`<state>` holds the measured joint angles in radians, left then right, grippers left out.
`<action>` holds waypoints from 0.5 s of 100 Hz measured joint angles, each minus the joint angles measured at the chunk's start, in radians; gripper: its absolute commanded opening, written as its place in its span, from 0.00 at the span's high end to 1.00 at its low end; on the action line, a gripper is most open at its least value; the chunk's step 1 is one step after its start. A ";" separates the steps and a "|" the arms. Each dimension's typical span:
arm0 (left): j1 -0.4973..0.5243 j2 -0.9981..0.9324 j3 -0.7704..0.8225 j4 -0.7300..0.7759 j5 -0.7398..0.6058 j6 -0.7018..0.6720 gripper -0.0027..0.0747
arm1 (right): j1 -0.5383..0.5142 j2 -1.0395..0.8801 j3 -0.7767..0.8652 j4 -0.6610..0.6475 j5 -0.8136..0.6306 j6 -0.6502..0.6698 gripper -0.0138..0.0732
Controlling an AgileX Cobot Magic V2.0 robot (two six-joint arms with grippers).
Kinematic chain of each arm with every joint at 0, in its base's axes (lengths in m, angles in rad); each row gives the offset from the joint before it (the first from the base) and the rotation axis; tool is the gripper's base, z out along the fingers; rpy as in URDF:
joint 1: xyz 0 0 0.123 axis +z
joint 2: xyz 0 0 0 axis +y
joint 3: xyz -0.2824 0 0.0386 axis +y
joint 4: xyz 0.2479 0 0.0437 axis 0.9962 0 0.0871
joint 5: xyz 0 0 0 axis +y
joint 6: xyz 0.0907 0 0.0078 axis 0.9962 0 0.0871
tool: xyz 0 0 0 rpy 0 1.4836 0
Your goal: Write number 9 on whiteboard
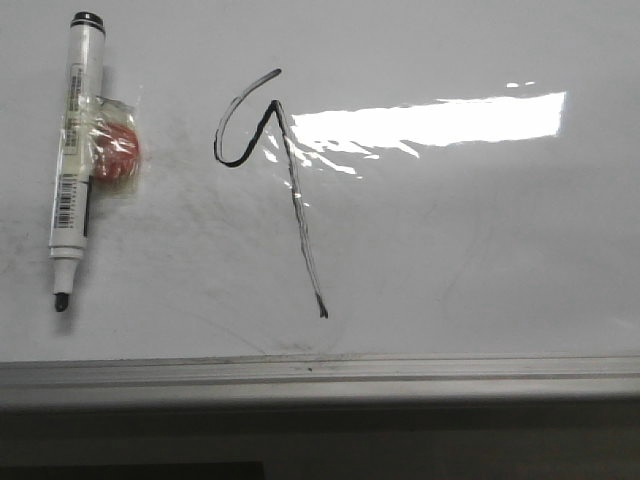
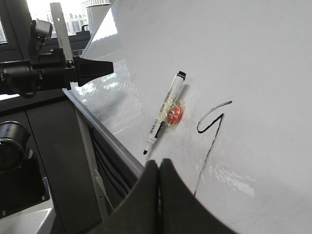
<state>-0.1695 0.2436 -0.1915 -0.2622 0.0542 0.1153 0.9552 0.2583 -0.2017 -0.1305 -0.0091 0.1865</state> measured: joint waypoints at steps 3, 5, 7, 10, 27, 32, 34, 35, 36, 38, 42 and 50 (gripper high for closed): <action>0.019 -0.013 0.010 0.010 0.001 0.000 0.99 | 0.000 0.000 0.000 0.000 0.000 0.000 0.91; 0.026 -0.021 0.017 0.017 0.003 0.001 0.99 | 0.000 0.000 0.000 0.000 0.000 0.000 0.91; 0.034 -0.027 0.025 0.021 0.003 0.001 0.99 | 0.000 0.000 0.000 0.000 0.000 0.000 0.91; 0.046 -0.031 0.034 0.024 0.004 0.001 0.99 | 0.000 0.000 0.000 0.000 0.000 0.000 0.91; 0.058 -0.039 0.086 0.033 0.013 0.001 0.99 | 0.000 0.000 0.000 0.000 -0.001 0.000 0.91; 0.058 -0.046 0.101 0.035 0.013 0.001 0.99 | 0.000 0.000 0.000 0.000 -0.001 0.000 0.91; 0.058 -0.051 0.108 0.035 0.013 0.001 0.99 | 0.000 0.000 0.000 0.000 -0.001 0.000 0.91; 0.058 -0.053 0.111 0.037 0.013 0.002 0.99 | 0.000 0.000 0.000 0.000 -0.001 0.000 0.91; 0.058 -0.055 0.116 0.037 0.013 0.002 0.99 | 0.000 0.000 0.000 0.000 -0.001 0.000 0.91; 0.058 -0.063 0.121 0.037 0.013 0.002 0.99 | 0.000 0.000 0.000 0.000 -0.002 0.000 0.91; 0.058 -0.084 0.137 0.045 0.011 0.002 0.99 | 0.000 0.000 0.000 0.000 -0.002 0.000 0.91; 0.062 -0.131 0.171 0.061 0.007 0.002 0.99 | 0.000 0.000 0.000 0.000 -0.002 0.000 0.91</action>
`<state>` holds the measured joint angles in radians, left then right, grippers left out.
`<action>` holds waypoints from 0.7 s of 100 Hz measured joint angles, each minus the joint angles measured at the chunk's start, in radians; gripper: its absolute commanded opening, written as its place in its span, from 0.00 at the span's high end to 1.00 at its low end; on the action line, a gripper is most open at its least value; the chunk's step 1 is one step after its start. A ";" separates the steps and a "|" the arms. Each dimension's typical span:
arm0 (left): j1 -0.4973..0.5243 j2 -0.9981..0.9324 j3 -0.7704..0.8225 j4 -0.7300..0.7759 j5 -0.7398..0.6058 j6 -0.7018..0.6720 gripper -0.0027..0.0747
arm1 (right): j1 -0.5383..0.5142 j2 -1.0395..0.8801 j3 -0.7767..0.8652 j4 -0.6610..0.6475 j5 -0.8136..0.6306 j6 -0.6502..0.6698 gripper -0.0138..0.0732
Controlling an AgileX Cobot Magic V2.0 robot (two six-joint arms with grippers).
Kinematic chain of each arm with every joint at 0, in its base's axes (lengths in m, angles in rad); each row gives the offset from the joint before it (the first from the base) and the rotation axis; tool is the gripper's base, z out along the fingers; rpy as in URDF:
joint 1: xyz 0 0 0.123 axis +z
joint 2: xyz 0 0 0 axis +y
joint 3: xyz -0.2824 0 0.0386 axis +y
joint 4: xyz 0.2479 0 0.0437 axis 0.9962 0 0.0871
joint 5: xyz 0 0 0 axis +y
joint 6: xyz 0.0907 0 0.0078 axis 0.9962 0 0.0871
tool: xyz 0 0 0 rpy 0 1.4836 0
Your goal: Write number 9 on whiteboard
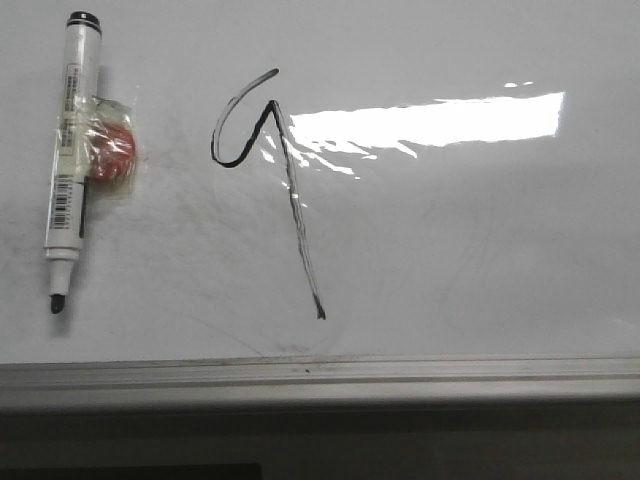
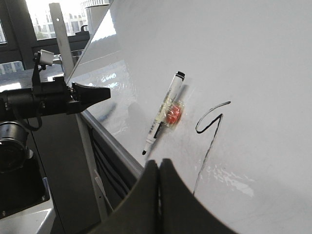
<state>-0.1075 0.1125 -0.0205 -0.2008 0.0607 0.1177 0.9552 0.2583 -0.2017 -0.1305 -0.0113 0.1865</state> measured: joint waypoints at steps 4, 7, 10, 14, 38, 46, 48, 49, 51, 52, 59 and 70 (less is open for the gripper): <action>0.005 -0.024 0.011 0.006 0.000 0.000 0.99 | 0.000 0.000 0.000 0.000 0.000 0.000 0.91; 0.013 -0.040 0.013 0.015 0.009 0.000 0.99 | 0.000 0.000 0.000 0.000 0.000 0.000 0.91; 0.018 -0.059 0.013 0.025 0.004 -0.002 0.99 | 0.000 0.000 0.000 0.000 0.000 0.000 0.91; 0.027 -0.080 0.013 0.042 0.000 -0.004 0.99 | 0.000 0.000 0.000 0.000 0.000 0.000 0.91; 0.051 -0.116 0.013 0.188 0.056 -0.099 0.99 | 0.000 0.000 0.000 0.000 0.000 0.000 0.91; 0.051 -0.116 0.013 0.253 0.079 -0.185 0.99 | 0.000 0.000 0.000 0.000 0.000 0.000 0.91; 0.051 -0.116 0.013 0.263 0.088 -0.199 0.99 | 0.000 0.000 0.000 0.000 0.000 0.000 0.91; 0.051 -0.116 0.013 0.266 0.091 -0.202 0.99 | 0.000 0.000 0.000 0.000 0.000 0.000 0.91; 0.051 -0.116 0.013 0.271 0.102 -0.211 0.99 | 0.000 0.000 0.000 0.000 0.000 0.000 0.91; 0.051 -0.116 0.013 0.272 0.109 -0.214 0.99 | 0.000 0.000 0.000 0.000 0.000 0.000 0.91; 0.051 -0.116 0.013 0.277 0.146 -0.238 0.99 | 0.000 0.000 0.000 0.000 0.000 0.000 0.91; 0.051 -0.116 0.013 0.278 0.212 -0.253 0.99 | 0.000 0.000 0.000 0.000 0.000 0.000 0.91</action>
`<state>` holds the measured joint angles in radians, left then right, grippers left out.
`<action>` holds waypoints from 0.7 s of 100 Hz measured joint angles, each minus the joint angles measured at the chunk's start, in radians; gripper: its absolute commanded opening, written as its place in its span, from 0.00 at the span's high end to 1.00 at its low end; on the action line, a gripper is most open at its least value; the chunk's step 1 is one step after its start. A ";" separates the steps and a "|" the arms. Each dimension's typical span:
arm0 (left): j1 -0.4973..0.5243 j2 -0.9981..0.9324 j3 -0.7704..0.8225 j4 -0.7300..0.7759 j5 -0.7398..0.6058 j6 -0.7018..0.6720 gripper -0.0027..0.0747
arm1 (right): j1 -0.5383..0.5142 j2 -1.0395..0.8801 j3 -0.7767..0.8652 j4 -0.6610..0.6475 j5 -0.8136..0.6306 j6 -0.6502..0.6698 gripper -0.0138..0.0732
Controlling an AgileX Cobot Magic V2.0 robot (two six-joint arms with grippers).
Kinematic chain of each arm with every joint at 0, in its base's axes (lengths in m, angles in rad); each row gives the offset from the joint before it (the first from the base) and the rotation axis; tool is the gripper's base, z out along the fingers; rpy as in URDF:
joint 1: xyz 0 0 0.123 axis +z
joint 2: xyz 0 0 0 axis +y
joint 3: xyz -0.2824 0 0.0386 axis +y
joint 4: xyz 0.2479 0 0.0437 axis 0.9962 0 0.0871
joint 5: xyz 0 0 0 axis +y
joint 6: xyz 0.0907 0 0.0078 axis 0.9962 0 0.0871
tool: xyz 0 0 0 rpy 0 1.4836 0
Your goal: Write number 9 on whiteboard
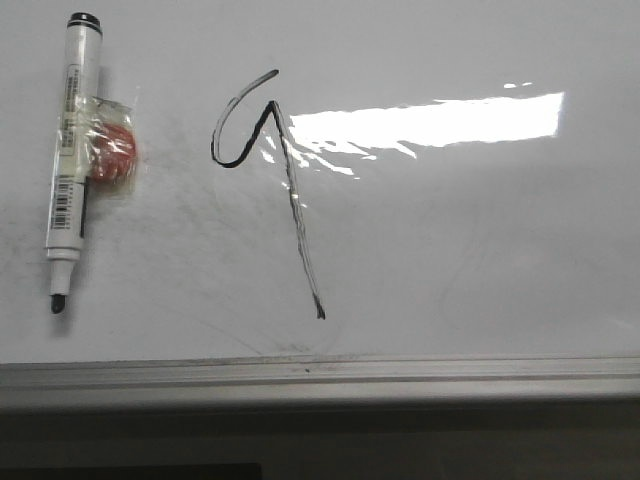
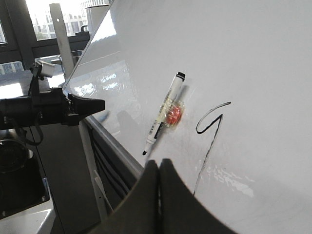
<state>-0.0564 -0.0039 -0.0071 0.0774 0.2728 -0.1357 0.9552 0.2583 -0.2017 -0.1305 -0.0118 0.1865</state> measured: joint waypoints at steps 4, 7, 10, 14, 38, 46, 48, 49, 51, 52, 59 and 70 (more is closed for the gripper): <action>0.000 0.000 0.000 0.000 0.029 -0.005 0.99 | 0.000 0.000 0.000 0.000 0.000 0.000 0.91; 0.000 0.000 0.000 0.000 0.046 -0.004 0.99 | 0.000 0.000 0.000 0.000 0.000 0.000 0.91; 0.000 0.000 0.000 0.000 0.058 -0.006 0.99 | 0.000 0.000 0.000 0.000 0.000 0.000 0.91; 0.000 0.000 0.000 0.000 0.058 -0.006 0.99 | 0.000 0.000 0.000 0.000 0.000 0.000 0.91; 0.000 0.000 0.000 0.000 0.037 -0.008 0.99 | 0.000 0.000 0.000 0.000 0.000 0.000 0.91; 0.000 0.000 0.000 0.000 -0.010 -0.009 0.99 | 0.000 0.000 0.000 0.000 0.000 0.000 0.91; 0.000 0.000 0.000 0.000 -0.022 -0.009 0.99 | 0.000 0.000 0.000 0.000 0.000 0.000 0.91; 0.000 0.000 0.000 0.000 -0.025 -0.009 0.99 | 0.000 0.000 0.000 0.000 0.000 0.000 0.91; 0.000 0.000 0.000 0.000 -0.035 -0.009 0.99 | 0.000 0.000 0.000 0.000 0.000 0.000 0.91; 0.000 0.000 0.000 0.000 -0.042 -0.009 0.99 | 0.000 0.000 0.000 0.000 0.000 0.000 0.91; 0.000 0.000 0.000 0.000 -0.062 -0.010 0.99 | 0.000 0.000 0.000 0.000 0.000 0.000 0.91; 0.000 0.000 0.000 0.000 -0.081 -0.010 0.99 | 0.000 0.000 0.000 0.000 0.000 0.000 0.91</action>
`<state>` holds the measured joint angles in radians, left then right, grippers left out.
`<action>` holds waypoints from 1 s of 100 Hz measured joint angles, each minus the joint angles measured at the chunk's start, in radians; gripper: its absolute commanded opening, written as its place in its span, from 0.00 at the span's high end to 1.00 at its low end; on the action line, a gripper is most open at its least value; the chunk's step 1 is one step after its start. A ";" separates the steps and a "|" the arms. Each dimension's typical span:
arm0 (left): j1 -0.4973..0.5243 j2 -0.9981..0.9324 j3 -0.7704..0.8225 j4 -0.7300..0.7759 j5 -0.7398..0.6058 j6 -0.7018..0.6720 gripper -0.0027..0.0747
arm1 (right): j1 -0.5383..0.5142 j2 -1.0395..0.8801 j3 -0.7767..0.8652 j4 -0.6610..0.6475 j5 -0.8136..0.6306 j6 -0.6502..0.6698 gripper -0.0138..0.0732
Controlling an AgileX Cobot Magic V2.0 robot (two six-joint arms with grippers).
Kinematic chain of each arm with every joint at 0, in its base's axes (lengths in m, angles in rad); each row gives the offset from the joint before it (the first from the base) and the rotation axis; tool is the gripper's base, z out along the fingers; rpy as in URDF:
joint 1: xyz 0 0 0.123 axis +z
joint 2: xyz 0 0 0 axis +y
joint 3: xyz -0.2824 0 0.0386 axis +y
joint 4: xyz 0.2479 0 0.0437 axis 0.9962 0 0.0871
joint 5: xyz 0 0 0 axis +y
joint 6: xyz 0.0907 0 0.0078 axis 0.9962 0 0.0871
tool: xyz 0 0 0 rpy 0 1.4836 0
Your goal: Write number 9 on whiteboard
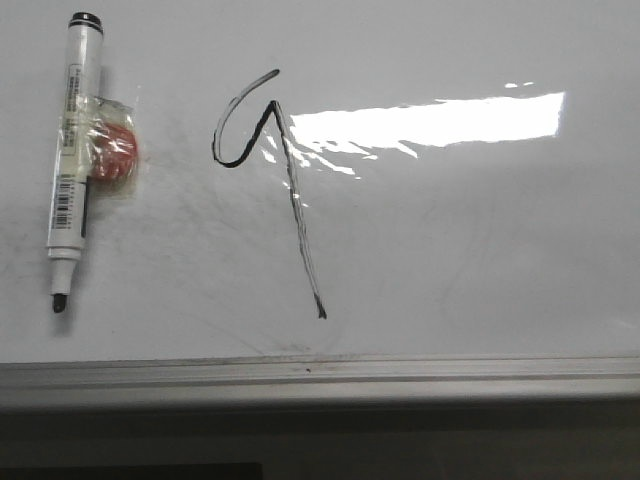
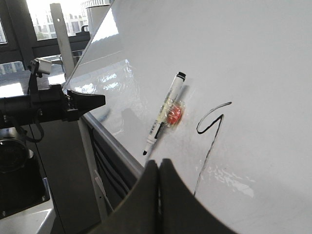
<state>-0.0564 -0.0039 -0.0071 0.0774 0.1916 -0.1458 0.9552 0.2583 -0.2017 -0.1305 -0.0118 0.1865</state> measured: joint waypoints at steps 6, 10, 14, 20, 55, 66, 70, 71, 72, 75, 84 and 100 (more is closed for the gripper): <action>0.000 0.000 0.000 0.000 -0.010 0.000 0.99 | 0.000 0.000 0.000 0.000 0.000 0.000 0.91; 0.000 0.000 0.000 0.000 -0.012 0.000 0.99 | 0.000 0.000 0.000 0.000 0.000 0.000 0.91; 0.000 0.000 0.000 0.000 -0.012 0.000 0.99 | 0.000 0.000 0.000 0.000 0.000 0.000 0.91; 0.000 0.000 0.000 0.000 -0.014 -0.001 0.99 | 0.000 0.000 0.000 0.000 0.000 0.000 0.91; 0.000 0.000 0.000 0.000 -0.014 -0.001 0.99 | 0.000 0.000 0.000 0.000 0.000 0.000 0.91; 0.000 0.000 0.000 0.000 -0.014 -0.001 0.99 | 0.000 0.000 0.000 0.000 0.000 0.000 0.91; 0.000 0.000 0.000 0.000 -0.014 -0.001 0.99 | 0.000 0.000 0.000 0.000 0.000 0.000 0.91; 0.000 0.000 0.000 0.000 -0.011 -0.001 0.99 | 0.000 0.000 0.000 0.000 0.000 0.000 0.91; 0.000 0.000 0.000 0.000 -0.011 -0.001 0.99 | 0.000 0.000 0.000 0.000 0.000 0.000 0.91; 0.000 0.000 0.000 0.000 -0.011 -0.001 0.99 | 0.000 0.000 0.000 0.000 0.000 0.000 0.91; 0.000 0.000 0.000 0.000 -0.005 -0.002 0.99 | 0.000 0.000 0.000 0.000 0.000 0.000 0.91; 0.000 0.000 0.000 0.000 -0.002 -0.002 0.99 | 0.000 0.000 0.000 0.000 0.000 0.000 0.91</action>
<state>-0.0564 -0.0039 -0.0071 0.0774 0.1901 -0.1482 0.9552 0.2583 -0.2017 -0.1305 -0.0118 0.1865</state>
